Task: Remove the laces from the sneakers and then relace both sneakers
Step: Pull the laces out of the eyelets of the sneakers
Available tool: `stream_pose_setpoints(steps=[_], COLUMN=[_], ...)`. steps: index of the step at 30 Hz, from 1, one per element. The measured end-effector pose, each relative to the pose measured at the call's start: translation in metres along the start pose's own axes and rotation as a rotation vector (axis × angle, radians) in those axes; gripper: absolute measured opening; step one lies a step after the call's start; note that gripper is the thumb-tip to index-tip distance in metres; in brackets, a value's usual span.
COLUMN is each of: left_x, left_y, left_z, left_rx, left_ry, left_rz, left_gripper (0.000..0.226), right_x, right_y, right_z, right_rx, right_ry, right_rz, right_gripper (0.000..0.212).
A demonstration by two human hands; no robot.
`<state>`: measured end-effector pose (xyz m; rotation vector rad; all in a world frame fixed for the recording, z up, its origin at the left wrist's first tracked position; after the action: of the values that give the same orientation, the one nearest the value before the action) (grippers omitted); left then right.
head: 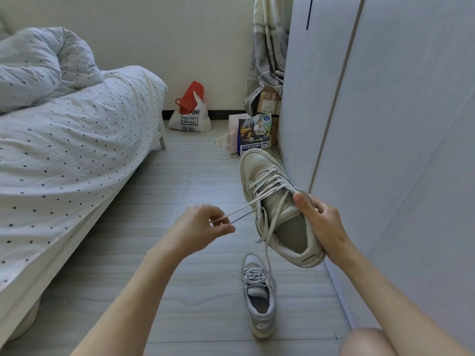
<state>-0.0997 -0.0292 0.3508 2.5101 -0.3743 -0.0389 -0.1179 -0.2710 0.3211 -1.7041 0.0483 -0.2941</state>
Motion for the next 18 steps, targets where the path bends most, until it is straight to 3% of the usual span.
stream_pose_setpoints(steps=[7,13,16,18], left_x=[-0.001,-0.006,-0.004,-0.002], left_y=[0.003,0.007,0.008,0.010], left_z=[-0.017,-0.032,-0.027,-0.020], left_rx=[-0.306,-1.217,-1.243,-1.007], left_ry=[0.153,0.123,0.114,0.182], left_rz=[-0.012,0.038,0.028,-0.004], left_gripper=[0.011,0.015,0.023,0.022], right_x=[0.003,0.007,0.007,0.006], right_y=[0.006,0.015,0.015,0.015], right_z=[-0.001,-0.007,-0.008,-0.007], right_rx=[0.004,-0.013,-0.017,-0.026], right_ry=[0.031,0.138,0.150,0.136], right_rz=[0.035,0.126,0.143,0.138], right_gripper=[0.060,0.056,0.072,0.076])
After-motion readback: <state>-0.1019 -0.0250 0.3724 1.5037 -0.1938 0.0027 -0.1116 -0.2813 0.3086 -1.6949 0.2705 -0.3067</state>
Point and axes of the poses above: each hand's wrist, its own x-axis towards the middle knuckle, its own z-axis out of the palm, y = z × x, the point moved 2 cm from there along x, towards the middle knuckle, and after that the axes turned 3 degrees about -z, right-handed, at the moved point
